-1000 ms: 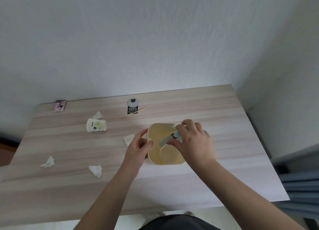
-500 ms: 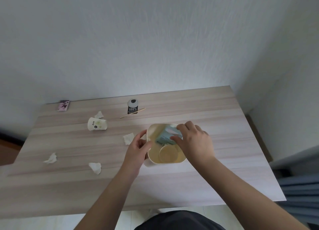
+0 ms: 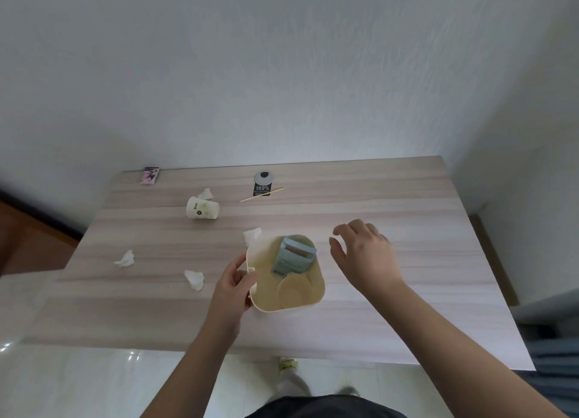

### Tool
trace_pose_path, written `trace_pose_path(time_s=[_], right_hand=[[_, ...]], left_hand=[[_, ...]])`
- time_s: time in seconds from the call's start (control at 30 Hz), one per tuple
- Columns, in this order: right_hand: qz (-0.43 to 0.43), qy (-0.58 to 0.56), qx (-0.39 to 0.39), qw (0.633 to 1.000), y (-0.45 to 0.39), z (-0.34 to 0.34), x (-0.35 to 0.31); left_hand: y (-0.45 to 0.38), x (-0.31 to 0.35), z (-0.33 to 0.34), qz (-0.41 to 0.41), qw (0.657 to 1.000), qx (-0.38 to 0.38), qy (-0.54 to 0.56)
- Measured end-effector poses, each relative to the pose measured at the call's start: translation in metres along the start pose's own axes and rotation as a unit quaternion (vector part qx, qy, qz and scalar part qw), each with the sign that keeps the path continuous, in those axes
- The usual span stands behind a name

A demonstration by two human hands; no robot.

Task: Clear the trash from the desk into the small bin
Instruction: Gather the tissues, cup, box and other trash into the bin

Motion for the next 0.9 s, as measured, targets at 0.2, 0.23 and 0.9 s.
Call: trace_pose_path(time_s=[0.2, 0.23, 0.9], right_hand=[[-0.045, 0.012, -0.05, 0.998, -0.001, 0.024, -0.034], [-0.056, 0.025, -0.058, 0.996, -0.001, 0.029, -0.042], [-0.131, 0.099, -0.189, 0.968, -0.016, 0.181, -0.271]], left_hand=[[0.028, -0.017, -0.052, -0.005, 0.998, 0.056, 0.036], [0.031, -0.02, -0.06, -0.004, 0.997, 0.063, 0.043], [0.101, -0.049, -0.303, -0.01, 0.984, 0.088, 0.155]])
Point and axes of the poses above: each hand's wrist, its own y-axis away from the middle knuckle, its own z-axis out of the palm, x = y × z, the point moved 5 cm from there along -y, towards the middle knuckle, and after that the axes turned 14 degrees about -x, right-handed, at the moved point
